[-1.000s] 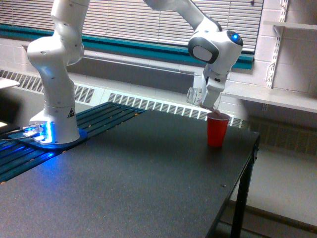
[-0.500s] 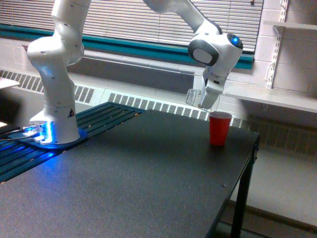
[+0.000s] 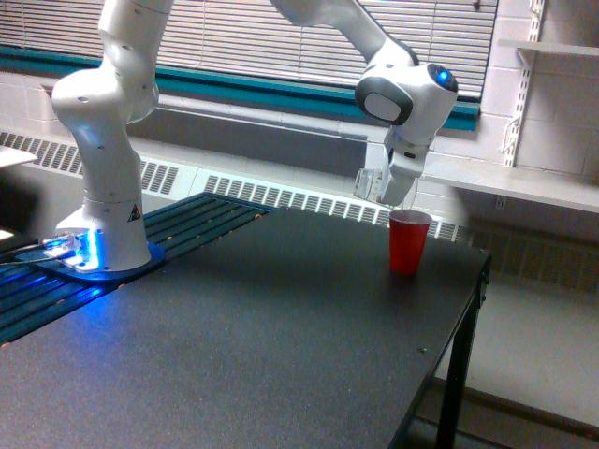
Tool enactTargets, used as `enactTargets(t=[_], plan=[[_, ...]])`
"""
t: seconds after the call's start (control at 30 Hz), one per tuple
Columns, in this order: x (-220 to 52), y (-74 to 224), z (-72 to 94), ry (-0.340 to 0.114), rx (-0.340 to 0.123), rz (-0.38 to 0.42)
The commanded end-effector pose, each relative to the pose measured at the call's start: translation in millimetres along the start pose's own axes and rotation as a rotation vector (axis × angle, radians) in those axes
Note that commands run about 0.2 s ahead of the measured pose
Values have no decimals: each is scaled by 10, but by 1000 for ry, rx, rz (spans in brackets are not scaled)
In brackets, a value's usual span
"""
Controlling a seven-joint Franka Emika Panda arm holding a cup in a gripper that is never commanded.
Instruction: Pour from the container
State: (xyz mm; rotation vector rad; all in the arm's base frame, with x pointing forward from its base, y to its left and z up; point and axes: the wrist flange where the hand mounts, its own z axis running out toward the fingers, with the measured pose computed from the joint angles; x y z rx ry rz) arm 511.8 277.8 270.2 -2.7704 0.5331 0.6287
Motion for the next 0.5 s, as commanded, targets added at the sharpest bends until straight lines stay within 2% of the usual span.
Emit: enactTargets(t=[0.03, 0.5], plan=[[-73, -10, -69, 36, 23, 6], [-244, 92, -112, 97, 69, 7]])
